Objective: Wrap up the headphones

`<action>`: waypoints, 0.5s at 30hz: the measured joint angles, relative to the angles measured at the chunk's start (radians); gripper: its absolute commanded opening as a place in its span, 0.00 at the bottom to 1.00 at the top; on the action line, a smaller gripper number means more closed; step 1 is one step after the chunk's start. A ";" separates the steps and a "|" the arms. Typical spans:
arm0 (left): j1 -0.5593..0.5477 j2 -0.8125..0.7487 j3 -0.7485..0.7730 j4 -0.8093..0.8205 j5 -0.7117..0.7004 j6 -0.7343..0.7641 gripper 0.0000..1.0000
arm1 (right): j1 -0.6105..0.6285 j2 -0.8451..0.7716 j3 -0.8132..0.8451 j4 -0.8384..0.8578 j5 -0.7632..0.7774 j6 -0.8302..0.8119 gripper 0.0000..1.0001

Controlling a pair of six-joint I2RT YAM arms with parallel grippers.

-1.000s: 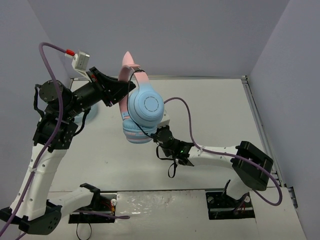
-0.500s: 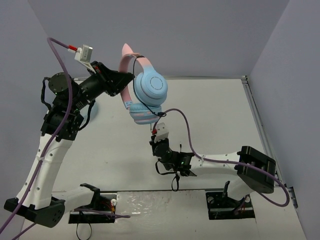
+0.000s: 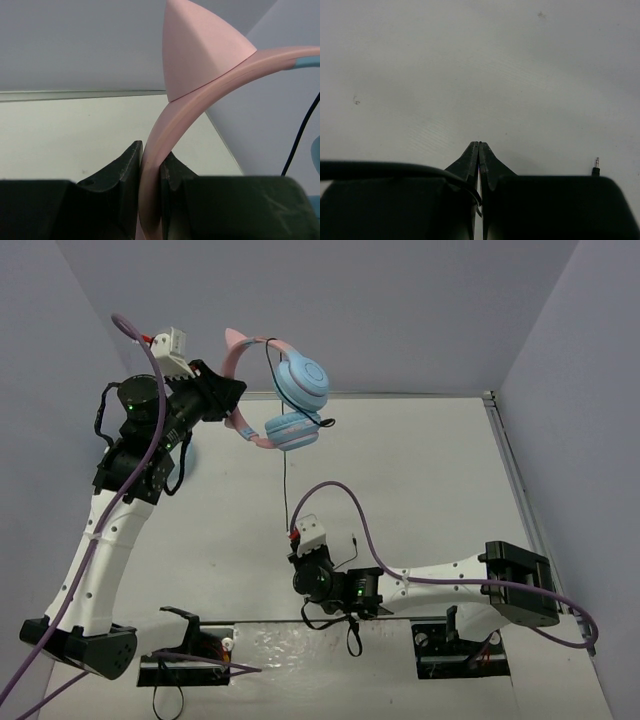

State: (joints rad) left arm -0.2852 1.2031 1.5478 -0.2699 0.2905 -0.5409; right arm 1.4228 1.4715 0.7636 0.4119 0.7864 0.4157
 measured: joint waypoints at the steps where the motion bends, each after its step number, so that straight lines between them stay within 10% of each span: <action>1: 0.001 0.002 -0.002 -0.008 -0.023 0.007 0.00 | 0.009 0.000 0.007 -0.015 0.009 0.007 0.00; 15: 0.001 0.014 -0.042 -0.095 -0.264 0.120 0.00 | 0.129 0.012 0.185 -0.235 0.122 0.035 0.00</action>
State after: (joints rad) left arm -0.2839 1.2170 1.5061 -0.3650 0.0268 -0.4207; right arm 1.5516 1.4831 0.9490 0.1772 0.9080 0.4504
